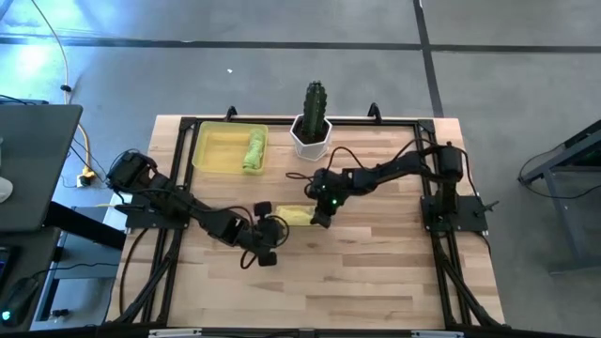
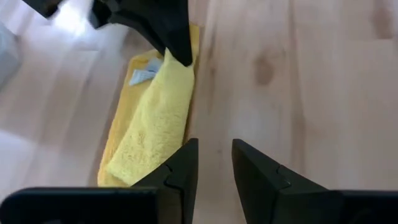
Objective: Roll microfiber towels into tight, uniform cylinder then place into a basket
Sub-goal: Roll the yellow microfiber towel
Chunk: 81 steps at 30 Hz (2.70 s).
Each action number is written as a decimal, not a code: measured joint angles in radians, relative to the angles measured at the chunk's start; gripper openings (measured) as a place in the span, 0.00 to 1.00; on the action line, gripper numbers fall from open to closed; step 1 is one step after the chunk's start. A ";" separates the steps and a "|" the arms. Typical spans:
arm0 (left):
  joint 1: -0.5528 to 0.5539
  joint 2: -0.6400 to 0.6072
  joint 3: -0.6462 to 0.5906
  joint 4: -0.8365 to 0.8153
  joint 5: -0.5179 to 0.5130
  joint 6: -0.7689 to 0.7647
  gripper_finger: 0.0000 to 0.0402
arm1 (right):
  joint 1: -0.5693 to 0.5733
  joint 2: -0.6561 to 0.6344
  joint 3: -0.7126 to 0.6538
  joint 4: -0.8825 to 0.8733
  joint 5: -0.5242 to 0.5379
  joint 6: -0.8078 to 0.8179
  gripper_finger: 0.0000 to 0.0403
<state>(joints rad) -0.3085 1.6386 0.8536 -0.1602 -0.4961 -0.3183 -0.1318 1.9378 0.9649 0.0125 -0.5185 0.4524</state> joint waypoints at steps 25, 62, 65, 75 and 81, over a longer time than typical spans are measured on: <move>0.185 0.142 0.001 -0.023 0.023 0.075 0.38 | -0.032 0.055 0.003 0.042 -0.059 0.061 0.02; 0.420 0.143 -0.004 -0.065 0.844 -0.162 0.04 | 0.365 -0.172 0.000 -0.096 0.471 -0.959 0.31; 0.420 0.143 -0.004 -0.065 0.844 -0.162 0.04 | 0.402 -0.172 0.001 -0.078 0.541 -0.958 0.31; 0.422 0.143 -0.004 -0.062 0.867 -0.169 0.04 | 0.398 -0.133 0.003 -0.024 0.590 -0.928 0.31; 0.422 0.143 -0.004 -0.061 0.868 -0.168 0.04 | 0.376 -0.119 0.003 -0.021 0.666 -0.924 0.31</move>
<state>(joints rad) 0.1131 1.7821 0.8497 -0.2216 0.3716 -0.4868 0.2438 1.8191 0.9680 -0.0089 0.1473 -0.4721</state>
